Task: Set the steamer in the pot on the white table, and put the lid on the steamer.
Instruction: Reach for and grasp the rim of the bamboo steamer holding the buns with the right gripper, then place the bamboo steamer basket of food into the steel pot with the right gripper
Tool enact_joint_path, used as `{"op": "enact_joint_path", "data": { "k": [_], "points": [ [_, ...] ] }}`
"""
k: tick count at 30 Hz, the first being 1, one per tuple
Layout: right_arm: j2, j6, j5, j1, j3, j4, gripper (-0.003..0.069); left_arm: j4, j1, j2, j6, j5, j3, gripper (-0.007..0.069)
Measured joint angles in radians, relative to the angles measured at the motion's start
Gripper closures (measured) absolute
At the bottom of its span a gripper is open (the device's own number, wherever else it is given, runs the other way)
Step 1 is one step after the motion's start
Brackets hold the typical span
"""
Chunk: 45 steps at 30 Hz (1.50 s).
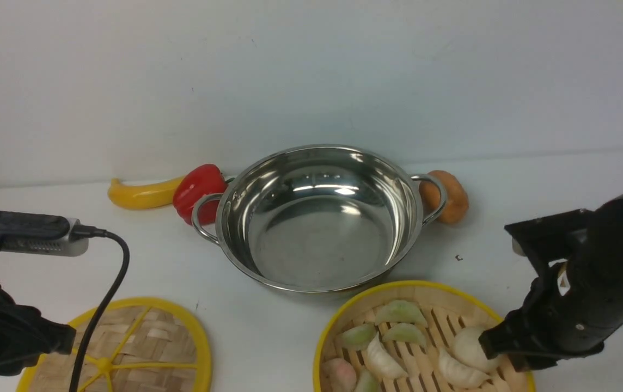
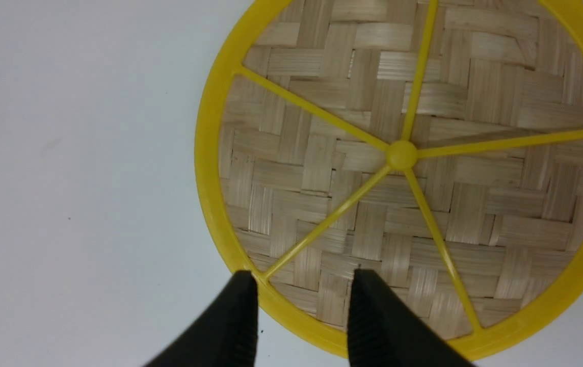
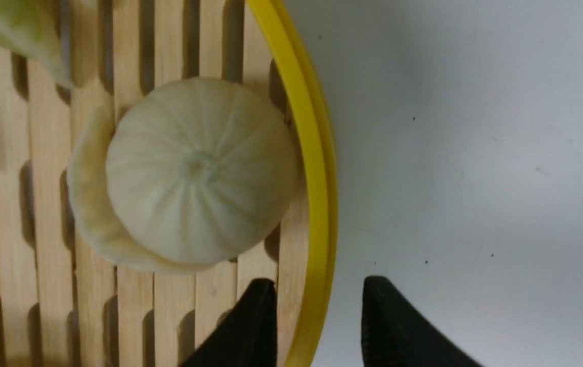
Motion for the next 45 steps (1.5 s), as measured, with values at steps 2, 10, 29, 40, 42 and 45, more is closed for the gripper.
{"op": "enact_joint_path", "data": {
  "k": [2, 10, 29, 40, 42, 45],
  "points": [
    [0.018, 0.001, -0.017, 0.000, 0.000, 0.000, 0.0410, -0.002, 0.000, 0.000, 0.000, -0.004, 0.000, 0.0384],
    [0.109, 0.008, -0.041, 0.000, 0.000, -0.012, 0.0480, -0.005, 0.000, 0.000, 0.000, -0.010, 0.000, 0.0384],
    [0.026, 0.035, 0.163, -0.066, -0.012, -0.200, 0.0608, -0.007, 0.000, 0.000, 0.000, -0.013, 0.000, 0.0384],
    [-0.018, -0.189, 0.368, -0.144, -0.443, -0.073, 0.0606, -0.009, 0.000, 0.000, 0.000, -0.006, 0.000, 0.0384],
    [0.037, -0.193, 0.368, -0.144, -0.552, -0.066, 0.0606, -0.009, 0.000, 0.000, 0.000, -0.005, 0.000, 0.0384],
    [0.170, -0.199, 0.367, -0.143, -0.742, -0.045, 0.0606, -0.017, 0.000, 0.000, 0.000, 0.005, 0.000, 0.0384]
  ]
}}
